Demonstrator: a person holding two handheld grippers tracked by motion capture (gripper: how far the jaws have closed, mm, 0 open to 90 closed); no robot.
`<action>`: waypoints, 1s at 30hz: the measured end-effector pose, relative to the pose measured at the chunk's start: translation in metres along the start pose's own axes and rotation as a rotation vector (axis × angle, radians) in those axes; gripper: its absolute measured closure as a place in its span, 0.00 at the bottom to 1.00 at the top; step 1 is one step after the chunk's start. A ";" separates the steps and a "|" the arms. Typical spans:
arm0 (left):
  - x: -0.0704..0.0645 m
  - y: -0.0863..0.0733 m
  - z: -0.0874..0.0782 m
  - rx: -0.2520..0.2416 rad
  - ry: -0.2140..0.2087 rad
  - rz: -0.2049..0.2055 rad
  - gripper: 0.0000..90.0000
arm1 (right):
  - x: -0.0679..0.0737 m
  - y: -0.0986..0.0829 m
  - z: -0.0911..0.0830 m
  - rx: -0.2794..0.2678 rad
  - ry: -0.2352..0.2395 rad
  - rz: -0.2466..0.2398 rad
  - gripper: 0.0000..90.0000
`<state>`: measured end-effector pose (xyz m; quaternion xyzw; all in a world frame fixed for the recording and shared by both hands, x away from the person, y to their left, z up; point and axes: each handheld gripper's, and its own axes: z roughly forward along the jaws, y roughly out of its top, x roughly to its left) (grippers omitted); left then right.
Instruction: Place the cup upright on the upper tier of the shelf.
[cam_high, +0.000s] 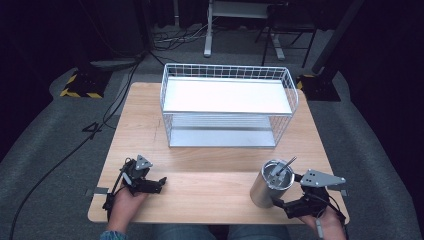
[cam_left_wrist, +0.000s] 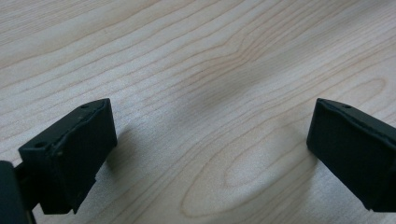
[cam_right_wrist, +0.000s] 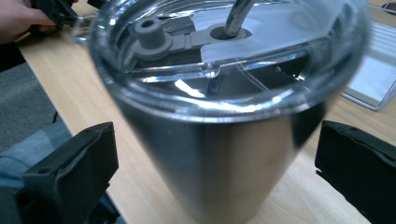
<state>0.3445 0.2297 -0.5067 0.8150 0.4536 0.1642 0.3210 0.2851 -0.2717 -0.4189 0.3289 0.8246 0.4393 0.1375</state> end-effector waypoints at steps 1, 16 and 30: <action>0.000 0.000 0.000 0.000 0.000 0.001 0.02 | -0.001 0.000 0.003 0.001 -0.007 -0.003 0.00; 0.000 0.001 0.000 0.003 -0.003 0.004 0.02 | -0.001 0.000 0.025 -0.045 0.004 -0.017 0.00; 0.000 0.001 0.000 0.004 -0.002 0.003 0.02 | -0.001 0.000 0.026 -0.043 -0.001 -0.028 0.03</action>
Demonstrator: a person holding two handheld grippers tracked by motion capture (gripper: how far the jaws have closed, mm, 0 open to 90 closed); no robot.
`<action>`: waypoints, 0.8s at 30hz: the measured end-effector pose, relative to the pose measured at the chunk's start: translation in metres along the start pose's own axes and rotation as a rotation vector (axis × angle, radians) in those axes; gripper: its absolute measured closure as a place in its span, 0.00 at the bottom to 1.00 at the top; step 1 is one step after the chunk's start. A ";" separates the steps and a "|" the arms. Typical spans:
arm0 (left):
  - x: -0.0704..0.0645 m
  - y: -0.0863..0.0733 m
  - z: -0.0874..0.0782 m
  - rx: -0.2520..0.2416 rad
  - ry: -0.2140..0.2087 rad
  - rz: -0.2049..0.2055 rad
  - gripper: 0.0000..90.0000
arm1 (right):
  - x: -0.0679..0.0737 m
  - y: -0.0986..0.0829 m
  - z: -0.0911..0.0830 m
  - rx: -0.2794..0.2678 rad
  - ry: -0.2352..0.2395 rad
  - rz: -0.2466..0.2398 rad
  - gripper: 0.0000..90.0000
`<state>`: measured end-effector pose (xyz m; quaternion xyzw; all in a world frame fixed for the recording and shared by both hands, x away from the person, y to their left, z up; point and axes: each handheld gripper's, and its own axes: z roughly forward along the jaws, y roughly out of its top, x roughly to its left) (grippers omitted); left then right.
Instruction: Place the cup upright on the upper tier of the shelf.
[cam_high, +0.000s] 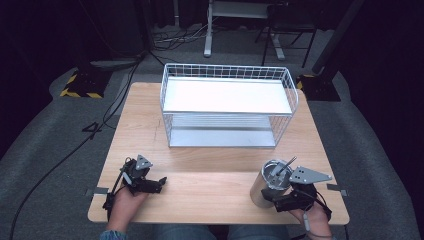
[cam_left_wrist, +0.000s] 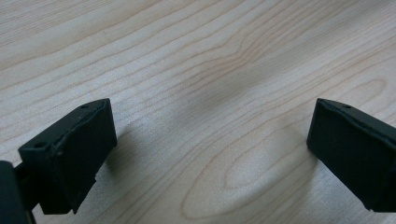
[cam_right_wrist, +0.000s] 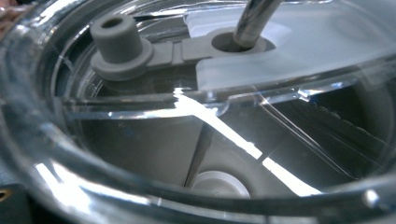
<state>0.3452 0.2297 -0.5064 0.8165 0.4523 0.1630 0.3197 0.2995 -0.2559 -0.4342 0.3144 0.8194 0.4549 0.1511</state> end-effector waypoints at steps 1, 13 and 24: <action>0.000 0.000 0.000 0.000 -0.001 0.000 0.02 | 0.000 0.000 0.000 0.002 -0.001 0.000 0.03; 0.000 0.000 0.000 0.001 -0.001 0.000 0.02 | 0.003 0.004 -0.002 0.023 -0.018 -0.016 0.04; 0.000 0.000 0.000 0.000 -0.001 0.000 0.02 | 0.002 0.023 -0.012 0.031 -0.009 -0.020 0.04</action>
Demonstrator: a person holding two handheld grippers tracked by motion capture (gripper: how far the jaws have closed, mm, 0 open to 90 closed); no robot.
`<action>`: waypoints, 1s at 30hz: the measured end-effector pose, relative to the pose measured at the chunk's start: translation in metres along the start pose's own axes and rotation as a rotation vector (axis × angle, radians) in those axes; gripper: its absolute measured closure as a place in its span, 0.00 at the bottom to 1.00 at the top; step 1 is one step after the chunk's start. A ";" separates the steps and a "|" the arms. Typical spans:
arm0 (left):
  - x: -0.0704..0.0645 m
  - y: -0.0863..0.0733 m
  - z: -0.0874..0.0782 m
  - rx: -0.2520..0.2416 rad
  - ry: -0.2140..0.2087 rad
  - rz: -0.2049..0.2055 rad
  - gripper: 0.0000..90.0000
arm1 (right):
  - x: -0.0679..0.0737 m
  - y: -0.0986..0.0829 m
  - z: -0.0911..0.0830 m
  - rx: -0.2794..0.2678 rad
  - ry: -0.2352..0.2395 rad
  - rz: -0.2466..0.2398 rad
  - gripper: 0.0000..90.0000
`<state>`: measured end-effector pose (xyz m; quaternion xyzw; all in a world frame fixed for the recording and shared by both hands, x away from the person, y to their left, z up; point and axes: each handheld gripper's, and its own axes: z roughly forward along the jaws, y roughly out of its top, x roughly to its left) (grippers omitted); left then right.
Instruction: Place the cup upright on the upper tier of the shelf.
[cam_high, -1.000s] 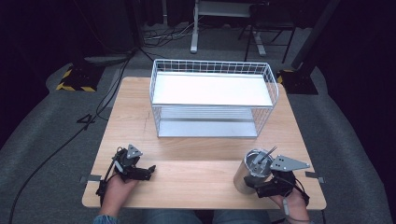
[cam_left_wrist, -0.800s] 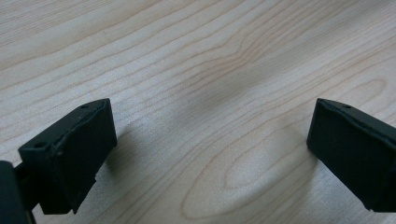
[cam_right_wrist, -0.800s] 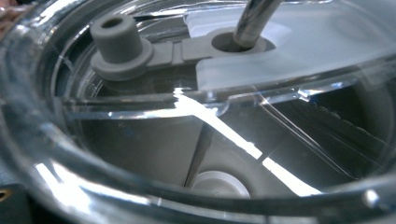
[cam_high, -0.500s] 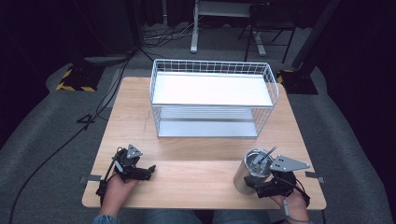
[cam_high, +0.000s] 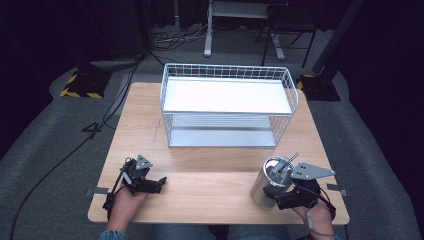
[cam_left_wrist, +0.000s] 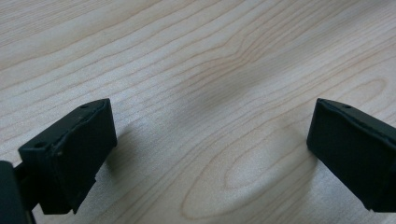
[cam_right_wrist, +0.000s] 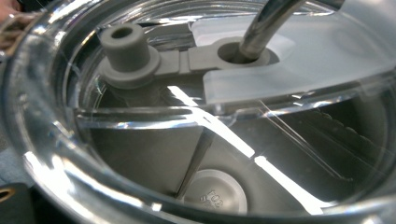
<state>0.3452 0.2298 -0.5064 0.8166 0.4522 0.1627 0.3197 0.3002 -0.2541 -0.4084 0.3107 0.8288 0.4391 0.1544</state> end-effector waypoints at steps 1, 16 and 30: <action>0.000 0.000 0.000 0.000 0.000 0.000 0.02 | 0.000 0.002 -0.001 -0.002 0.002 0.001 0.04; 0.000 0.000 0.000 0.000 0.000 0.000 0.02 | -0.005 0.038 -0.017 0.006 0.008 0.001 0.04; 0.000 0.000 0.000 0.000 -0.001 0.000 0.02 | -0.016 0.076 -0.033 0.001 -0.001 0.006 0.04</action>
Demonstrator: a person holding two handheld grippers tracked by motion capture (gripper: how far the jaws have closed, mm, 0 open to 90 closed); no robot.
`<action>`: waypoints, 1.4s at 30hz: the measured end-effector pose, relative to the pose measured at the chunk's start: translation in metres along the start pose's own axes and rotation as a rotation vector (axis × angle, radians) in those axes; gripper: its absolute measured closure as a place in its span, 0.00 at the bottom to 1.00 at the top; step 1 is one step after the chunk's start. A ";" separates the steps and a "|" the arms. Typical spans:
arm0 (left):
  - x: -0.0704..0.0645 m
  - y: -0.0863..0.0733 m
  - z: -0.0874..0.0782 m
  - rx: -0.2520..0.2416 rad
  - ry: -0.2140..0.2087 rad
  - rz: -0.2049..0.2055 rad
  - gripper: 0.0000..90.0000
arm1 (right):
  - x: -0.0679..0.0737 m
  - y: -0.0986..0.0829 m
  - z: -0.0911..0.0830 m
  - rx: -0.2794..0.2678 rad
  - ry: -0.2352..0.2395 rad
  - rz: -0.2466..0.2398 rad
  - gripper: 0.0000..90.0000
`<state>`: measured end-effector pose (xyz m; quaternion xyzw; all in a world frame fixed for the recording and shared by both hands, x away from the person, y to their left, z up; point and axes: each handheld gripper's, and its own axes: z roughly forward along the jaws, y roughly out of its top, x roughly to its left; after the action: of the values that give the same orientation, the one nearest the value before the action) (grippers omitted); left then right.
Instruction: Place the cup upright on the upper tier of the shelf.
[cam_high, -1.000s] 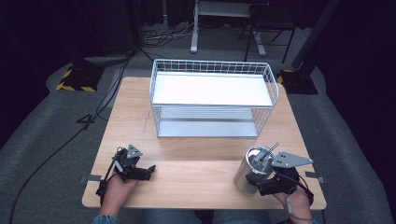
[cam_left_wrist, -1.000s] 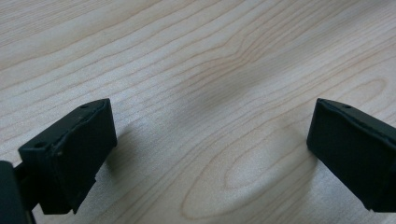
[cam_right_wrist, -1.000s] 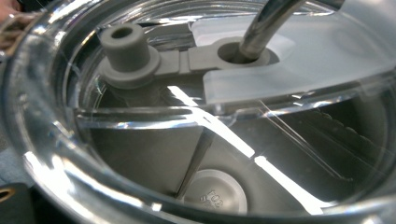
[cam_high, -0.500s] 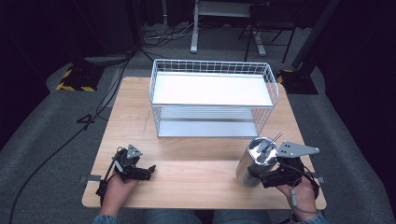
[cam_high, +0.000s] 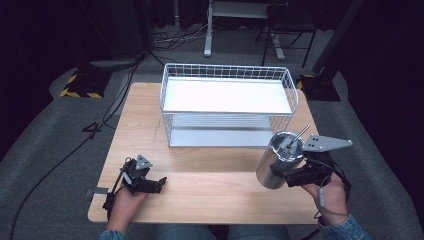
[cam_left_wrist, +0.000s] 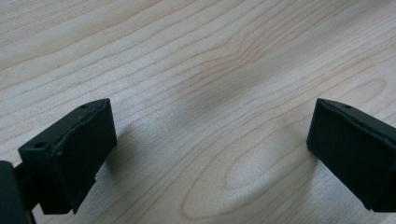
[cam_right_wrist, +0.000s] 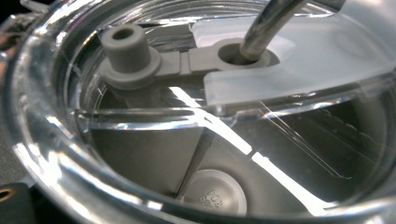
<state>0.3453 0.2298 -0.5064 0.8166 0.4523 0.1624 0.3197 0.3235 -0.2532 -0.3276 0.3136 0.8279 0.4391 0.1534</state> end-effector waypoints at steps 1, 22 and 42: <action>0.000 0.000 0.000 0.000 0.000 0.000 0.02 | -0.001 0.003 -0.001 -0.003 0.002 0.003 0.04; 0.001 0.000 0.000 -0.002 0.001 0.005 0.02 | -0.019 0.061 -0.012 -0.004 -0.030 -0.023 0.04; 0.001 0.001 0.000 0.001 0.001 0.009 0.02 | -0.029 0.114 -0.009 -0.034 -0.048 -0.032 0.04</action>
<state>0.3465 0.2303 -0.5062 0.8187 0.4488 0.1641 0.3183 0.3844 -0.2305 -0.2292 0.3079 0.8213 0.4429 0.1856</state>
